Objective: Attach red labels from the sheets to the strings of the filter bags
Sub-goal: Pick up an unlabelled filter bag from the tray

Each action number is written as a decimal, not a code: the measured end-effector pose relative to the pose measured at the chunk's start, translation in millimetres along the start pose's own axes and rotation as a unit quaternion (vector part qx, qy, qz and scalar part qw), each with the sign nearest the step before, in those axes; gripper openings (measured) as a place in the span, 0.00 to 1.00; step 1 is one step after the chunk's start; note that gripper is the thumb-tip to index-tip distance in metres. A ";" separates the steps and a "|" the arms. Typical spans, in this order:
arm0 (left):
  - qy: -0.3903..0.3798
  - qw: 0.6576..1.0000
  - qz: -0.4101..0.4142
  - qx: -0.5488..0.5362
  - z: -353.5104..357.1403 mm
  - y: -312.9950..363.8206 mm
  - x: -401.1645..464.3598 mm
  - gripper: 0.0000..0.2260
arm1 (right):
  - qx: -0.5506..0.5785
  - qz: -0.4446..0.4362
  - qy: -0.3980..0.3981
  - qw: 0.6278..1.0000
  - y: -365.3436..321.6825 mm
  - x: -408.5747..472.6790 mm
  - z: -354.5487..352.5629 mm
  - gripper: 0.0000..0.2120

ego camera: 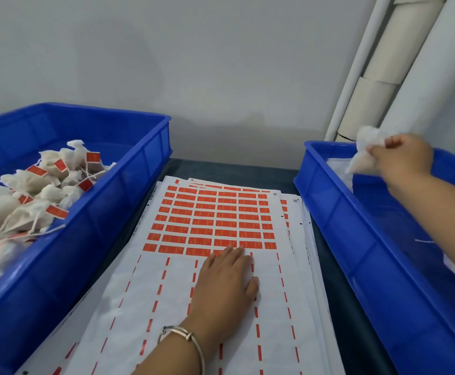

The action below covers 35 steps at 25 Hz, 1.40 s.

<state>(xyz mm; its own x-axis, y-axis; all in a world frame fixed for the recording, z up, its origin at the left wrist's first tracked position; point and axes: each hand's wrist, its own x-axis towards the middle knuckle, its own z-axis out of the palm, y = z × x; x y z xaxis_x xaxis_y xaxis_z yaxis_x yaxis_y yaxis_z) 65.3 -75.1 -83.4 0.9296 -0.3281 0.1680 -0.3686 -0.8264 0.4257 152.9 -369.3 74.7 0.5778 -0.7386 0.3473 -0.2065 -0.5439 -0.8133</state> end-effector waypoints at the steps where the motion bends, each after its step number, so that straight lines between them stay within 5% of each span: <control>1: 0.002 1.000 -0.004 -0.016 0.0 -0.4 0.7 0.21 | 0.027 -0.024 0.014 0.999 -15.6 -5.5 -3.7 0.09; 4: 0.005 0.995 -0.035 -0.096 -2.6 -1.9 3.0 0.18 | 0.120 -0.063 0.016 0.991 -61.5 -34.0 -6.9 0.18; 9: -0.007 0.947 -0.124 -0.295 -17.7 -1.4 2.0 0.15 | 0.168 -0.090 -0.091 0.977 -101.6 -125.9 24.5 0.10; 14: 0.029 0.794 -0.168 -0.583 -47.0 -0.3 1.7 0.11 | 0.177 -0.042 -0.192 0.964 -73.8 -216.8 54.6 0.12; 18: 0.035 0.728 -0.208 -0.653 -56.3 1.6 3.7 0.12 | 0.136 -0.053 -0.196 0.970 -32.0 -243.4 49.3 0.09; 21: 0.012 0.749 -0.153 -0.645 -54.5 7.8 -1.7 0.17 | 0.151 -0.047 -0.251 0.955 -4.2 -245.4 40.6 0.06; 28: 0.017 0.847 -0.112 -0.519 -42.9 11.3 0.6 0.07 | 0.276 0.070 -0.291 0.914 16.0 -243.0 38.5 0.09; 35: -0.012 0.856 -0.102 -0.507 -46.9 15.8 -2.9 0.09 | 0.280 0.053 -0.257 0.924 16.4 -241.3 34.6 0.12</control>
<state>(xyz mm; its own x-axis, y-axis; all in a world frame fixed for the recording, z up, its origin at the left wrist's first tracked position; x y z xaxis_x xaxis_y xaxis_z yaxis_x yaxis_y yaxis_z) 56.8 -65.7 -35.4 0.9697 -0.2439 -0.0156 0.0037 -0.0491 0.9988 37.4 -186.2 -38.5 0.9057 -0.4115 0.1014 0.0738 -0.0825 -0.9939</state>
